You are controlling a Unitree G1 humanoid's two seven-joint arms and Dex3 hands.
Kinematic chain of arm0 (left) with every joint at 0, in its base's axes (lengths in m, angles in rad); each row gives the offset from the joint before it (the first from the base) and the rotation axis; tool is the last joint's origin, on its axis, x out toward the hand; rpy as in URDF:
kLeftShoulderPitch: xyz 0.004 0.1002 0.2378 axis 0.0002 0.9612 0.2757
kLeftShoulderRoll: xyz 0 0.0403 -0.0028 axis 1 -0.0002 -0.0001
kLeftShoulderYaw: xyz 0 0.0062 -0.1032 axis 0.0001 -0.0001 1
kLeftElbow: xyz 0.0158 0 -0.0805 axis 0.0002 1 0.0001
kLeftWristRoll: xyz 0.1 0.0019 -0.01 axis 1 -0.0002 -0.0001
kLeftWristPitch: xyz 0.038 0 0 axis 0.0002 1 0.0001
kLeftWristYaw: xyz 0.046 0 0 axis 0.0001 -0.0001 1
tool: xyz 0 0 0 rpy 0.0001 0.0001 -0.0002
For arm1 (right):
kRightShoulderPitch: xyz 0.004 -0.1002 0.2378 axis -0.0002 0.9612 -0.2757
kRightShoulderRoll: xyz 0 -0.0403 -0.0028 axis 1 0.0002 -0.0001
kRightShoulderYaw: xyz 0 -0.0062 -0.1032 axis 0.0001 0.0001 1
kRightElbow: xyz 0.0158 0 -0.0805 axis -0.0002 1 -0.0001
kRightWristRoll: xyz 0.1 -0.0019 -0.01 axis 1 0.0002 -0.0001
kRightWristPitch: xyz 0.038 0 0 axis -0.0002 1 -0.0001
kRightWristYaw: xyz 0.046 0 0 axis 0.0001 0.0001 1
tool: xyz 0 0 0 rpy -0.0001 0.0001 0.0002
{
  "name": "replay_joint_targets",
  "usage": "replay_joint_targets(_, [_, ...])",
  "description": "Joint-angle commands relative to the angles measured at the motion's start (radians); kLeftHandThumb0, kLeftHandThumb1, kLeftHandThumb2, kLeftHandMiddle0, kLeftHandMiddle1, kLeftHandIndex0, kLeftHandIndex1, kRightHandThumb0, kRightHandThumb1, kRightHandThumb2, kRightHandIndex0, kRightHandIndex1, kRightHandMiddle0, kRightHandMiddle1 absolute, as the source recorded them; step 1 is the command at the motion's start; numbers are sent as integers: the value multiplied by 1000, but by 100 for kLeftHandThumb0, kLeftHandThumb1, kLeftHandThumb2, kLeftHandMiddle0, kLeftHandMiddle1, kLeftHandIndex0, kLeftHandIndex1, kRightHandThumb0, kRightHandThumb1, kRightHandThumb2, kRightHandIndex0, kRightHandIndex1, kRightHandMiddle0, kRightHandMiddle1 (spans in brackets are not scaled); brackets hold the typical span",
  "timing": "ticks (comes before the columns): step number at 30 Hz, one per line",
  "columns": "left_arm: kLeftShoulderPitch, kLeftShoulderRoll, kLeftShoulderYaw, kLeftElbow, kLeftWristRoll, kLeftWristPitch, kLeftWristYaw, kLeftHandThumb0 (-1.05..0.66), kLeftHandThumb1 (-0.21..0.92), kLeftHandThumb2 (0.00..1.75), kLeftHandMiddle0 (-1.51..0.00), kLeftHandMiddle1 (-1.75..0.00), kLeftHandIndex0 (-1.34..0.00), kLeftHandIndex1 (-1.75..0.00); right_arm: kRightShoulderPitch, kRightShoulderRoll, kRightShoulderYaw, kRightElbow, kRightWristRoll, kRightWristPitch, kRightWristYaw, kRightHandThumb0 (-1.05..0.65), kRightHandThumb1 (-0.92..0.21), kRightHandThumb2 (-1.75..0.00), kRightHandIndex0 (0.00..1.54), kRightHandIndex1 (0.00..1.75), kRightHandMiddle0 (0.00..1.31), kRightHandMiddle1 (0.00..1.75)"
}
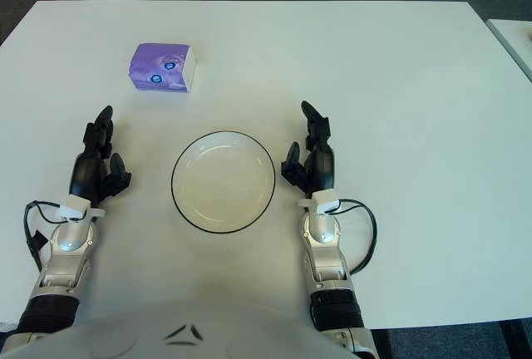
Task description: Put the tissue paper into the plate.
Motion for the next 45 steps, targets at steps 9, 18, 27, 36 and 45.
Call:
replay_joint_targets(9, [113,-41,-21,186,25,42,7,-71,92,94,-14,-1,0,-39,144,3,13,107,-8,-2,34,-59,-92,-92,24,1,0,62])
replay_joint_targets(18, [112,-39,-6,190,19,46,15,-72,92,96,-15,-1,0,-41,147,5,13,104,-13,4,44,-59,-92,-91,25,1,0,62])
replay_joint_targets(27, [134,91,123,12,-27,74,-44,-74,92,100,-14,-1,0,-36,137,8,20,115,-19,13,51,-59,-92,-91,25,1,0,62])
replay_joint_targets(36, [79,233,268,-185,-25,109,-82,-77,92,106,-12,0,0,-27,119,13,26,143,-21,19,57,-59,-92,-91,25,1,0,63])
replay_joint_targets(45, [51,384,419,-338,-38,155,-144,-77,92,104,-7,0,0,-18,104,23,31,163,-26,34,49,-60,-92,-91,25,1,0,62])
